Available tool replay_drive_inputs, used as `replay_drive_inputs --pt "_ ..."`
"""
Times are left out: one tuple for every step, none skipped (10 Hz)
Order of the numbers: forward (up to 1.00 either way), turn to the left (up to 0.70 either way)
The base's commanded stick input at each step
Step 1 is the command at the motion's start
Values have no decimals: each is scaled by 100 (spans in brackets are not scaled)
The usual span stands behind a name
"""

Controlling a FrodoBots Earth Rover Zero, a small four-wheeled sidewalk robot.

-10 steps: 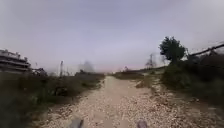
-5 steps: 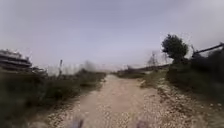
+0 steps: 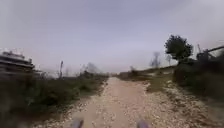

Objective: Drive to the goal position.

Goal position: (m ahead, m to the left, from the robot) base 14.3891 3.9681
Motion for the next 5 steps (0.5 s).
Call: replay_drive_inputs --pt "70 0" --pt "70 0" --pt "70 0" --pt "70 0" --pt "70 0"
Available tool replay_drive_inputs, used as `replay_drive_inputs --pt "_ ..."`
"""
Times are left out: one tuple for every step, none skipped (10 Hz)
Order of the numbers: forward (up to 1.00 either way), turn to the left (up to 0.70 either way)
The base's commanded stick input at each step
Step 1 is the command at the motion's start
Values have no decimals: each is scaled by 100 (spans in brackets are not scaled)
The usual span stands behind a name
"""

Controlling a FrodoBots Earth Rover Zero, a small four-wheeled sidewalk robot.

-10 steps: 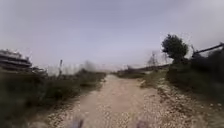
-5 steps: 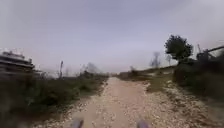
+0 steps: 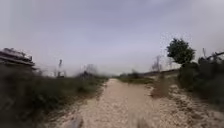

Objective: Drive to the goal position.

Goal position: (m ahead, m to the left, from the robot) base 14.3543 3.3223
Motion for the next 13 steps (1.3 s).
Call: replay_drive_inputs --pt "70 0" --pt "70 0" --pt "70 0" --pt "70 0" --pt "70 0" --pt "70 0" --pt "70 0" --pt "70 0" --pt "70 0" --pt "70 0" --pt "70 0" --pt "70 0" --pt "70 0"
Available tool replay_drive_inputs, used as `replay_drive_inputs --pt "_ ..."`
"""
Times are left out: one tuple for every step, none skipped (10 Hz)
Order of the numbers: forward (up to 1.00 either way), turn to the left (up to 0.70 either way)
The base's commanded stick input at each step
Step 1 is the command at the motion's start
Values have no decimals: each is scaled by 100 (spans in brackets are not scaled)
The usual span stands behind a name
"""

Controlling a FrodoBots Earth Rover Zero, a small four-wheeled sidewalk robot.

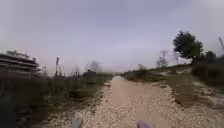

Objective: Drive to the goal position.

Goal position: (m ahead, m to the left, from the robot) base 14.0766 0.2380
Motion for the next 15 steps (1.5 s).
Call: replay_drive_inputs --pt "70 0" --pt "70 0" --pt "70 0" --pt "70 0" --pt "70 0" --pt "70 0" --pt "70 0" --pt "70 -13" --pt "70 -35" --pt "70 -35" --pt "70 -14" --pt "70 -4" --pt "70 0" --pt "70 0" --pt "70 0"
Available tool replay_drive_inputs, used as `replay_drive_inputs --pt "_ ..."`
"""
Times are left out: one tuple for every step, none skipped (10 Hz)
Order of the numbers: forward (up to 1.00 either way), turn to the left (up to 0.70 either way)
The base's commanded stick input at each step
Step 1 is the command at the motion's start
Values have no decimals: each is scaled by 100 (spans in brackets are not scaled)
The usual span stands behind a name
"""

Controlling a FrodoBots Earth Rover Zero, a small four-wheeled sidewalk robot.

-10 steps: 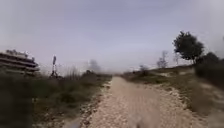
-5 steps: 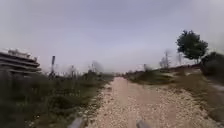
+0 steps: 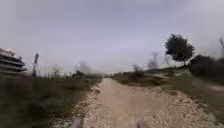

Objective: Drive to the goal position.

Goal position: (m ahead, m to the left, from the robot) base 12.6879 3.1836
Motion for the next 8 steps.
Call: replay_drive_inputs --pt "70 0" --pt "70 0" --pt "70 0" --pt "70 0" --pt "70 0" --pt "70 0" --pt "70 0" --pt "70 0"
